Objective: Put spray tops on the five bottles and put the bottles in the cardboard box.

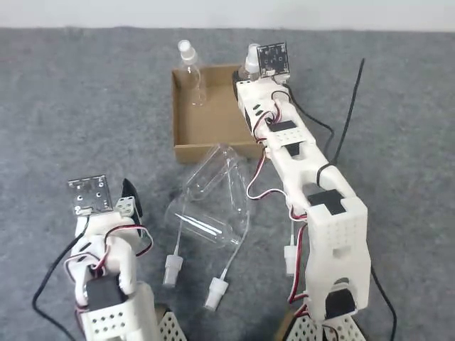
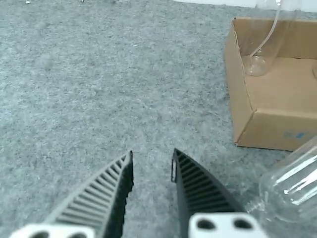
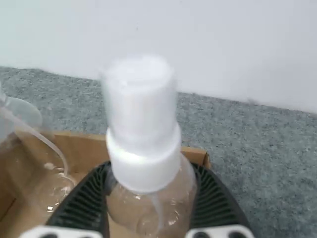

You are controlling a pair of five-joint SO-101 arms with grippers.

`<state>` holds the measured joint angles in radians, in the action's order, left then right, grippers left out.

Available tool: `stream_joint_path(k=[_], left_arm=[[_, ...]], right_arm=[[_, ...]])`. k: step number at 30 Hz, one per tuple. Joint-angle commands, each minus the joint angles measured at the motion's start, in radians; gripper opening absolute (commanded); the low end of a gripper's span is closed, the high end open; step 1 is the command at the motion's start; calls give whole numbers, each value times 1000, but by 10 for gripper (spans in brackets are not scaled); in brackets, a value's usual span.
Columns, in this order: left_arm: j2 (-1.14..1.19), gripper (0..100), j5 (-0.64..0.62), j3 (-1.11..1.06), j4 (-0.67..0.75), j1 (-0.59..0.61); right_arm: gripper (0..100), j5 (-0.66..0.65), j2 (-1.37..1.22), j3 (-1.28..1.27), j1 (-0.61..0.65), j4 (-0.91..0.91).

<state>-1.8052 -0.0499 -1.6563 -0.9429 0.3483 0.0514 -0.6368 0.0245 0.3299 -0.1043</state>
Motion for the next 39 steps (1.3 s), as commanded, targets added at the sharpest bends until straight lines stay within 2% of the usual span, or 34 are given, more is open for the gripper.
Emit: stream_joint_path(k=[1, 5, 11, 19, 25, 39], left_arm=[[-23, 116, 5, 7, 29, 8], [-23, 116, 5, 7, 29, 8], [-23, 116, 5, 7, 29, 8], [-23, 116, 5, 7, 29, 8], [-23, 116, 5, 7, 29, 8], [-23, 116, 5, 5, 31, 8]], right_arm=[[7, 5, 30, 55, -13, -30], [24, 5, 28, 55, -13, -28], [135, -5, 33, 20, -13, -28], [146, -38, 70, -3, -13, -8], [288, -32, 160, -35, -12, 93], [289, -31, 288, -75, -7, 182]])
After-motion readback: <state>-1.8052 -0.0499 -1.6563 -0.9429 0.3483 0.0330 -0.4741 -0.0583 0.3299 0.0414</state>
